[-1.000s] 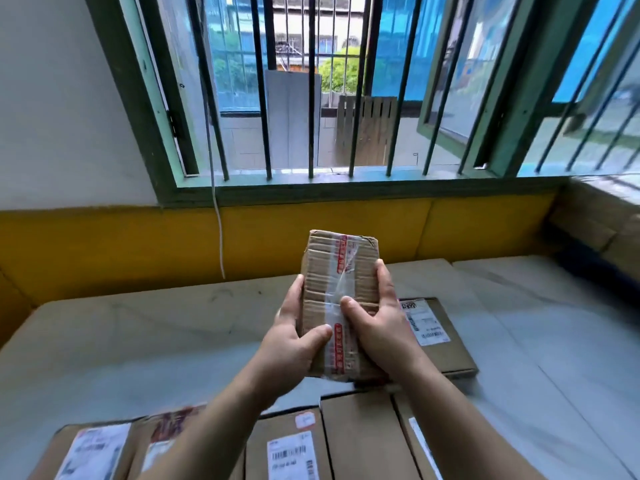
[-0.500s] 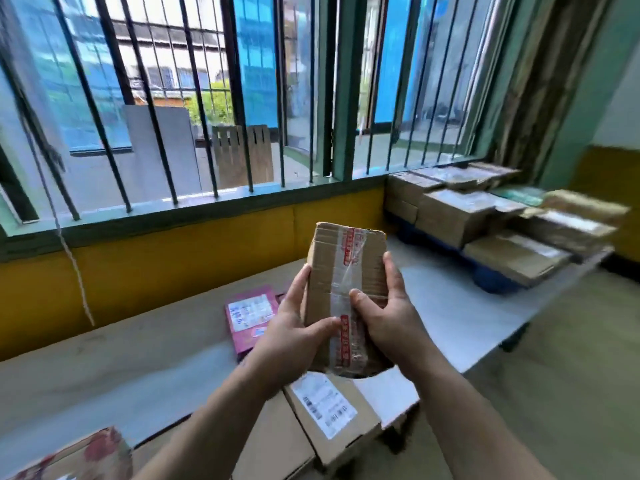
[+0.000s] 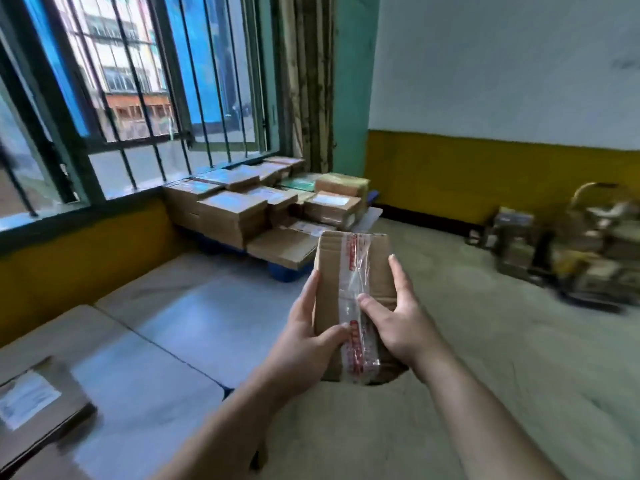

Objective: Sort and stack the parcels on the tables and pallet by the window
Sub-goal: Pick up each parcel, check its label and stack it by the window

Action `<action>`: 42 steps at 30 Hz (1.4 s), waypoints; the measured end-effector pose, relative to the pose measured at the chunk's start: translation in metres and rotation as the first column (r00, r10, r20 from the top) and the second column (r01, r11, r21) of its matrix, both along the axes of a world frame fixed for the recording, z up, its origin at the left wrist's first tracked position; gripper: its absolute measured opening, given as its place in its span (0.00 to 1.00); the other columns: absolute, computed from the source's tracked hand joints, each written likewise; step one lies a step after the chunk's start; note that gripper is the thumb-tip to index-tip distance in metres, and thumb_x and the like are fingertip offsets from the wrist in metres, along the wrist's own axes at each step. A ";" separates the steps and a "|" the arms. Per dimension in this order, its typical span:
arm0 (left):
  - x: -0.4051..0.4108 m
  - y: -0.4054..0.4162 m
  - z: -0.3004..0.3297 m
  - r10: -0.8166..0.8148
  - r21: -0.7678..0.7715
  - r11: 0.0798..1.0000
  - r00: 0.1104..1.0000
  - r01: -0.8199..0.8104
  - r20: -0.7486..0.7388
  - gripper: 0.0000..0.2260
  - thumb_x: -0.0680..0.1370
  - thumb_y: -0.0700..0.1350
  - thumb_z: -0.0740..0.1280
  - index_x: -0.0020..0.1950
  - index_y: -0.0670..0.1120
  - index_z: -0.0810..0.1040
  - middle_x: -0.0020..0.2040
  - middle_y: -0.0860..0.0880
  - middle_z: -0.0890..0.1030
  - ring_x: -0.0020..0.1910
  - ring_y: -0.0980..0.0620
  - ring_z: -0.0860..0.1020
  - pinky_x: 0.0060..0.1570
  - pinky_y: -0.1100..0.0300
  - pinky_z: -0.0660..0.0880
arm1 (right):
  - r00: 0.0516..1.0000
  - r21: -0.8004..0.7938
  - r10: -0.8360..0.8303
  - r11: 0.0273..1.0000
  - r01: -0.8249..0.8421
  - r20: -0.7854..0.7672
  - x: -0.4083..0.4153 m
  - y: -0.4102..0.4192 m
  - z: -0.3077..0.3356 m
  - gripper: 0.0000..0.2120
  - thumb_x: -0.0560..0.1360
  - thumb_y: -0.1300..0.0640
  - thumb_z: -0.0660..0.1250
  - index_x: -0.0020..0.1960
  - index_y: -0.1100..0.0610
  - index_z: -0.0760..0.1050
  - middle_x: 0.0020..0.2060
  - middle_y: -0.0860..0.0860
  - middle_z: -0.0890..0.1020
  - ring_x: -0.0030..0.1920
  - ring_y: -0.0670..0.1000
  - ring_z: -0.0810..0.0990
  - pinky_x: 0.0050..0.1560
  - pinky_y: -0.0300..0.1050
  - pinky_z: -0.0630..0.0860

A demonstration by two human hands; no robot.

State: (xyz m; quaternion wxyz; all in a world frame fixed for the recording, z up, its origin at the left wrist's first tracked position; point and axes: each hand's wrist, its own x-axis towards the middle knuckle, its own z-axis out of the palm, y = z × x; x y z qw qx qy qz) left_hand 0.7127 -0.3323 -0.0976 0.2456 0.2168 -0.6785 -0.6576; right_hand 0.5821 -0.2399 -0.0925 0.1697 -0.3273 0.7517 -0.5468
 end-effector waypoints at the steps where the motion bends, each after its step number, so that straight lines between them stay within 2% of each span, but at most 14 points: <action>1: -0.018 0.003 -0.003 -0.020 -0.012 1.000 1.000 0.020 0.011 0.36 0.73 0.44 0.72 0.58 0.82 0.57 0.68 0.49 0.73 0.58 0.47 0.79 0.54 0.47 0.79 | 1.000 0.010 -0.028 1.000 0.028 -0.006 -0.016 0.007 -0.002 0.39 0.77 0.49 0.69 0.79 0.38 0.49 0.73 0.47 0.69 0.70 0.47 0.69 0.63 0.36 0.63; 3: -0.052 0.006 -0.007 -0.064 -0.013 0.998 0.997 0.064 0.031 0.36 0.70 0.47 0.73 0.54 0.85 0.58 0.68 0.50 0.72 0.59 0.47 0.79 0.54 0.46 0.79 | 0.997 0.028 -0.078 0.997 0.078 -0.018 -0.045 0.018 -0.009 0.38 0.77 0.48 0.69 0.78 0.37 0.50 0.74 0.48 0.67 0.71 0.48 0.68 0.65 0.38 0.63; 5: -0.085 0.005 -0.015 -0.122 0.010 0.993 0.991 0.122 0.053 0.36 0.73 0.44 0.72 0.54 0.84 0.59 0.67 0.49 0.74 0.57 0.47 0.80 0.51 0.47 0.80 | 0.992 0.048 -0.123 0.991 0.123 -0.012 -0.073 0.025 -0.018 0.36 0.77 0.48 0.68 0.78 0.37 0.52 0.74 0.47 0.66 0.71 0.48 0.68 0.65 0.38 0.63; 9: -0.150 -0.004 -0.021 -0.236 0.046 0.971 0.969 0.233 0.070 0.36 0.76 0.41 0.69 0.66 0.75 0.56 0.65 0.51 0.76 0.55 0.50 0.82 0.50 0.49 0.81 | 0.980 0.066 -0.198 0.978 0.197 0.004 -0.134 0.022 -0.031 0.36 0.77 0.48 0.68 0.78 0.36 0.52 0.73 0.49 0.67 0.71 0.49 0.68 0.70 0.45 0.65; 12: -0.203 -0.026 -0.022 -0.277 0.050 0.960 0.960 0.274 0.051 0.35 0.77 0.40 0.68 0.71 0.70 0.55 0.63 0.52 0.76 0.54 0.51 0.82 0.50 0.50 0.81 | 0.969 0.056 -0.247 0.967 0.248 -0.022 -0.185 0.003 -0.033 0.36 0.77 0.48 0.68 0.78 0.36 0.52 0.72 0.49 0.68 0.71 0.49 0.68 0.71 0.45 0.65; 16: -0.275 -0.064 -0.017 -0.325 0.066 0.944 0.945 0.322 0.045 0.37 0.77 0.40 0.67 0.72 0.71 0.51 0.65 0.51 0.74 0.54 0.49 0.82 0.47 0.50 0.82 | 0.960 0.078 -0.278 0.957 0.279 -0.023 -0.255 -0.030 -0.030 0.35 0.77 0.45 0.67 0.76 0.32 0.51 0.70 0.49 0.70 0.67 0.51 0.72 0.68 0.51 0.70; 20: -0.351 -0.089 -0.012 -0.385 0.064 0.922 0.922 0.382 0.035 0.36 0.76 0.42 0.69 0.68 0.74 0.56 0.68 0.52 0.70 0.55 0.47 0.81 0.46 0.48 0.82 | 0.934 0.044 -0.357 0.933 0.357 -0.021 -0.321 -0.047 -0.025 0.31 0.76 0.43 0.68 0.71 0.28 0.55 0.66 0.50 0.73 0.61 0.50 0.77 0.63 0.52 0.75; 24: -0.422 -0.093 -0.018 -0.418 0.060 0.908 0.908 0.415 0.044 0.35 0.77 0.39 0.68 0.71 0.69 0.56 0.62 0.57 0.73 0.52 0.50 0.83 0.48 0.47 0.81 | 0.923 0.038 -0.383 0.923 0.383 0.021 -0.385 -0.047 -0.032 0.29 0.75 0.42 0.68 0.69 0.28 0.56 0.66 0.49 0.72 0.62 0.52 0.76 0.62 0.55 0.76; 27: -0.479 -0.099 -0.028 -0.436 0.072 0.899 0.897 0.432 0.068 0.36 0.75 0.41 0.69 0.70 0.71 0.55 0.65 0.55 0.72 0.54 0.48 0.82 0.49 0.47 0.81 | 0.918 0.047 -0.395 0.918 0.394 0.025 -0.443 -0.050 -0.042 0.30 0.75 0.43 0.69 0.70 0.29 0.56 0.67 0.49 0.71 0.63 0.50 0.75 0.64 0.53 0.73; 30: -0.540 -0.106 -0.035 -0.378 0.037 0.926 0.921 0.376 0.098 0.36 0.71 0.46 0.70 0.68 0.74 0.57 0.68 0.54 0.69 0.57 0.47 0.80 0.50 0.48 0.80 | 0.930 0.053 -0.367 0.929 0.365 0.021 -0.505 -0.061 -0.047 0.30 0.73 0.41 0.68 0.68 0.26 0.56 0.66 0.50 0.73 0.61 0.51 0.77 0.63 0.55 0.75; 35: -0.619 -0.128 -0.027 -0.258 0.006 0.966 0.958 0.259 0.127 0.38 0.74 0.45 0.69 0.70 0.74 0.51 0.71 0.51 0.68 0.60 0.46 0.78 0.53 0.49 0.80 | 0.963 0.061 -0.263 0.964 0.260 0.052 -0.599 -0.101 -0.033 0.30 0.74 0.42 0.68 0.69 0.27 0.56 0.65 0.52 0.73 0.60 0.54 0.78 0.59 0.58 0.78; 39: -0.631 -0.176 -0.013 -0.060 -0.037 0.997 0.980 0.069 0.190 0.37 0.77 0.44 0.67 0.71 0.74 0.47 0.71 0.52 0.65 0.59 0.48 0.78 0.47 0.57 0.81 | 0.994 0.009 -0.081 0.997 0.080 0.078 -0.628 -0.173 -0.024 0.30 0.72 0.42 0.69 0.68 0.27 0.57 0.64 0.52 0.76 0.59 0.53 0.80 0.58 0.57 0.79; 42: -0.627 -0.223 -0.011 0.076 -0.046 0.996 0.990 -0.071 0.123 0.37 0.75 0.45 0.69 0.68 0.76 0.52 0.71 0.53 0.68 0.60 0.51 0.78 0.55 0.52 0.79 | 0.996 -0.016 0.039 0.999 -0.038 0.079 -0.632 -0.236 -0.020 0.34 0.68 0.39 0.68 0.70 0.27 0.56 0.65 0.51 0.75 0.59 0.52 0.79 0.60 0.56 0.78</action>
